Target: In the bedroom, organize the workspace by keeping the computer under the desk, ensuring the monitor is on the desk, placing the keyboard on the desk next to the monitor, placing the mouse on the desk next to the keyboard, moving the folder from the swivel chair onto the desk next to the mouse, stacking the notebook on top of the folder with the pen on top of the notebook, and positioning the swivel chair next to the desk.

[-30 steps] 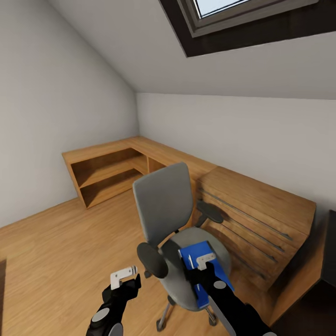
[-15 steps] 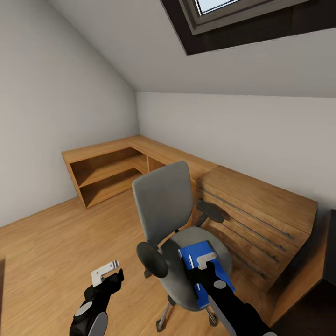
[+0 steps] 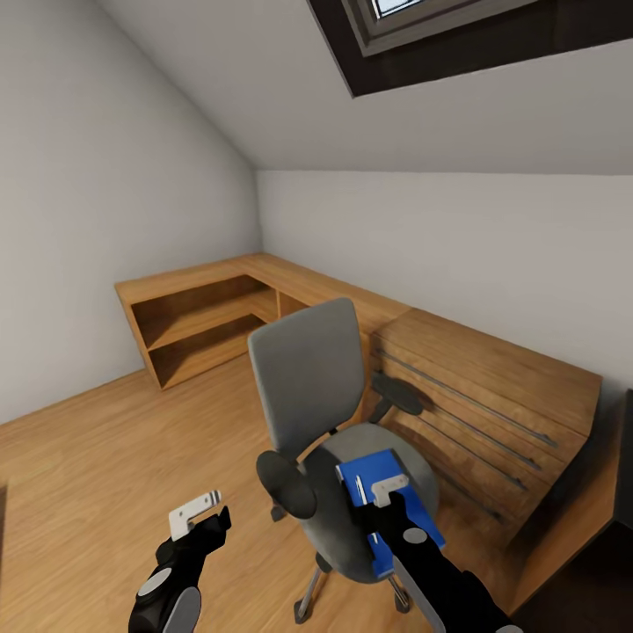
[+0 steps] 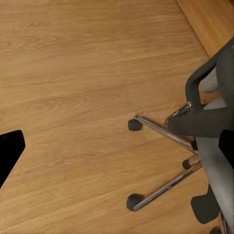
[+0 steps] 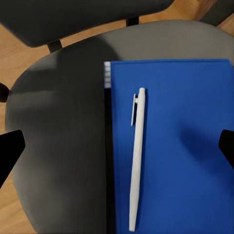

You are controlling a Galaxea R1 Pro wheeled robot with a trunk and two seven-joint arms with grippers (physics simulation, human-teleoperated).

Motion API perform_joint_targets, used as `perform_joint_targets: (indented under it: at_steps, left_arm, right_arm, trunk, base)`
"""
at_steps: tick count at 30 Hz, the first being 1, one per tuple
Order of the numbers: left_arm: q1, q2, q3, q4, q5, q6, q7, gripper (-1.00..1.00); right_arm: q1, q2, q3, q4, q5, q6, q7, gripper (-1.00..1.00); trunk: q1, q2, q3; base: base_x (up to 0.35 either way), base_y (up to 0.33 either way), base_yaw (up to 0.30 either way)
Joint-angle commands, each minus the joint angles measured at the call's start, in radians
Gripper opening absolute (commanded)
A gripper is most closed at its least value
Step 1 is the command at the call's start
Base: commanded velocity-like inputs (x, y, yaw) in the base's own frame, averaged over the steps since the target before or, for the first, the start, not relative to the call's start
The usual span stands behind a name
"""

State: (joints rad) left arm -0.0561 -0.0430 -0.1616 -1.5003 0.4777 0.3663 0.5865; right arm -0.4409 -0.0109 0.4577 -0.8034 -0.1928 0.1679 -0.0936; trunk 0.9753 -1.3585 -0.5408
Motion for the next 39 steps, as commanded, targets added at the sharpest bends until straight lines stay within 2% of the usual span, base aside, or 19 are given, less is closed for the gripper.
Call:
perform_joint_targets:
  at_steps: [1,10,15,19,31,39]
  left_arm:
    - [-0.001,0.000,-0.001,-0.001,0.007,0.002,0.007,1.00]
    - [-0.001,0.000,-0.001,-0.001,0.007,0.003,0.007,1.00]
    - [-0.001,0.000,-0.002,-0.001,0.007,0.003,0.008,1.00]
    - [-0.001,0.000,-0.003,-0.001,0.007,0.003,0.007,1.00]
    - [-0.001,0.000,-0.007,-0.001,0.007,0.003,0.008,1.00]
    - [-0.001,0.000,-0.007,-0.001,0.007,0.003,0.009,1.00]
  right_arm:
    - [-0.001,-0.001,0.006,-0.002,-0.010,0.002,-0.009,1.00]
    - [-0.001,-0.002,-0.001,0.000,-0.010,-0.038,-0.032,1.00]
    - [-0.001,0.002,-0.112,0.006,-0.010,-0.031,-0.032,1.00]
    - [-0.001,0.004,-0.138,0.007,-0.010,-0.030,-0.031,1.00]
    - [-0.002,0.006,-0.145,0.007,-0.009,-0.026,-0.029,1.00]
    - [-0.002,0.009,-0.145,0.006,-0.016,0.053,-0.025,1.00]
  trunk:
    - [0.004,-0.008,-0.004]
    - [0.038,-0.071,-0.032]
    - [0.058,-0.106,-0.048]
    - [0.073,-0.134,-0.061]
    - [0.119,-0.218,-0.098]
    - [0.150,-0.274,-0.123]
  base:
    - [0.000,0.000,0.000]
    - [0.000,0.000,0.000]
    - [0.000,0.000,0.000]
    - [0.000,0.000,0.000]
    - [0.000,0.000,0.000]
    - [0.000,0.000,0.000]
